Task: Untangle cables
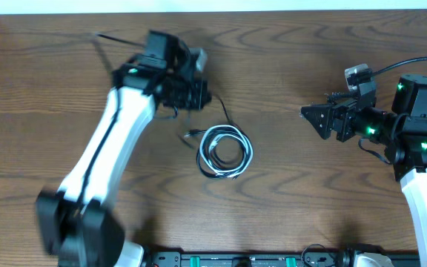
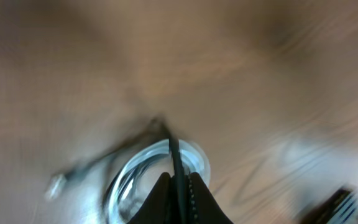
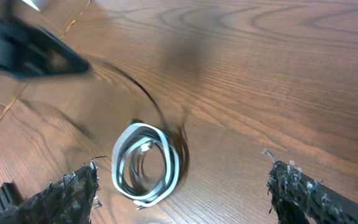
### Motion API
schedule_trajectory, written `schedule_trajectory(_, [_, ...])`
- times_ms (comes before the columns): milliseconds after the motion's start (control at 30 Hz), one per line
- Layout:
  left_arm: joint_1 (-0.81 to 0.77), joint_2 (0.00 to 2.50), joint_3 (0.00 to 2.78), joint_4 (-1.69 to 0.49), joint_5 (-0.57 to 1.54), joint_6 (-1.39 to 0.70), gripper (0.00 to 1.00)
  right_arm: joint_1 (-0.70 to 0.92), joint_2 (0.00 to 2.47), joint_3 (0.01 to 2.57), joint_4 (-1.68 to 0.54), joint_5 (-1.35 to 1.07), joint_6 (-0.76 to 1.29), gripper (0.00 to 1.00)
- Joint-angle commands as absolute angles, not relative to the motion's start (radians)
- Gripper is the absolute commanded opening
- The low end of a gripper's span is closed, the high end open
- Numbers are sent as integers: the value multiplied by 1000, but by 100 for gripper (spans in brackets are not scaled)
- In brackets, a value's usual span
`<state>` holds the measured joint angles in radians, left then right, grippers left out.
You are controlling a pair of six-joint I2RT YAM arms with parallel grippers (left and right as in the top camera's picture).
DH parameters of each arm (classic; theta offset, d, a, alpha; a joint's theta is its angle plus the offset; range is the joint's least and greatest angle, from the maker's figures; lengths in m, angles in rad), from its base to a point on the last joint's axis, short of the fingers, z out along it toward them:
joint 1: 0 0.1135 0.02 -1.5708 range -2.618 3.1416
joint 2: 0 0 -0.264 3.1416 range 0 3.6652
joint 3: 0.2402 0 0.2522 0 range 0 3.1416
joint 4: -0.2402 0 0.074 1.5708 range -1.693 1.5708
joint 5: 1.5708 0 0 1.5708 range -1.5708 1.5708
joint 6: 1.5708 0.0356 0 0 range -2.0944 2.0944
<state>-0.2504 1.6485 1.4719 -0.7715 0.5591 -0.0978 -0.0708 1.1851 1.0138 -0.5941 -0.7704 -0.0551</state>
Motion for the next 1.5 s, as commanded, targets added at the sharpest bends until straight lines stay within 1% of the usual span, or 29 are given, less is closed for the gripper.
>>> schedule_trajectory(0, [-249, 1536, 1495, -721, 639, -220, 7, -70, 1192, 1031, -591, -785, -46, 85])
schedule_trajectory(267, [-249, 1396, 1495, -526, 674, -407, 7, -70, 1192, 1031, -562, -785, -45, 84])
schedule_trajectory(433, [-248, 1348, 1495, -334, 673, -513, 7, -67, 1198, 1031, -560, -785, -45, 84])
schedule_trajectory(600, [-248, 1341, 1518, -144, 673, -639, 7, -22, 1221, 1031, -540, -785, -44, 84])
schedule_trajectory(933, [-248, 1341, 1538, 194, 669, -923, 7, 112, 1287, 1031, -341, -785, 65, 84])
schedule_trajectory(1067, [-248, 1341, 1538, 314, 643, -1062, 7, 153, 1321, 1031, -267, -784, 71, 84])
schedule_trajectory(1267, [-248, 1339, 1539, 423, 591, -1190, 7, 193, 1398, 1031, -196, -785, 74, 83])
schedule_trajectory(1467, [-248, 1338, 1539, 529, 544, -1287, 7, 228, 1479, 1031, -67, -783, 83, 82])
